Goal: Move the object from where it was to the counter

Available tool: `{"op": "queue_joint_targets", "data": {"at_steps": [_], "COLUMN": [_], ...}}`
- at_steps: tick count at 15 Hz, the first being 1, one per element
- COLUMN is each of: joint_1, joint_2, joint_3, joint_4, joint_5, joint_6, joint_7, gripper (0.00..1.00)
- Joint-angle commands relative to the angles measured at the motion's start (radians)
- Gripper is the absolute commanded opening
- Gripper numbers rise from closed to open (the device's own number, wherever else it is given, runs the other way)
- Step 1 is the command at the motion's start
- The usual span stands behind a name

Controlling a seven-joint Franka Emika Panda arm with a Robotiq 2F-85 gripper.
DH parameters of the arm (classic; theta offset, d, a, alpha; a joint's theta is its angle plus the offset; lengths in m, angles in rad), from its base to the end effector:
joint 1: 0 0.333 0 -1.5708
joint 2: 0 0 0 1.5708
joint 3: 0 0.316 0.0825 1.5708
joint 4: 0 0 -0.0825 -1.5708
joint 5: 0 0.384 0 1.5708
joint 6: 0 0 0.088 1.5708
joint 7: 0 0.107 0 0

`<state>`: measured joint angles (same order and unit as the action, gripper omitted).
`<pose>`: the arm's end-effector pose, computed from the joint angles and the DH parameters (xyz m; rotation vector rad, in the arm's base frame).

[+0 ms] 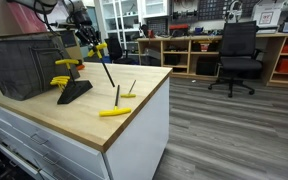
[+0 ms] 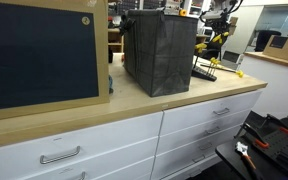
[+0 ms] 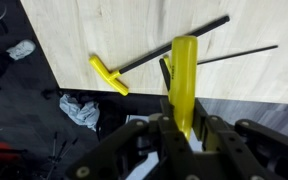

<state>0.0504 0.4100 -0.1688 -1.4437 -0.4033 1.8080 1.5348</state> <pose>0.6714 -0.0947 0.4629 1.9738 -1.9065 0.3725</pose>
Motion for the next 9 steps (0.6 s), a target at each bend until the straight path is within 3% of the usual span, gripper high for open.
{"op": "queue_joint_targets", "data": {"at_steps": [1,9], "joint_1": [0.003,-0.001], "joint_2": [-0.034,-0.011], "joint_3": [-0.016,-0.046], "joint_4": [-0.082,-0.125], "joint_5": [-0.065,-0.184], "joint_6": [-0.011,-0.112], "joint_7": [0.034,0.127], "gripper": [0.06,0.06]}}
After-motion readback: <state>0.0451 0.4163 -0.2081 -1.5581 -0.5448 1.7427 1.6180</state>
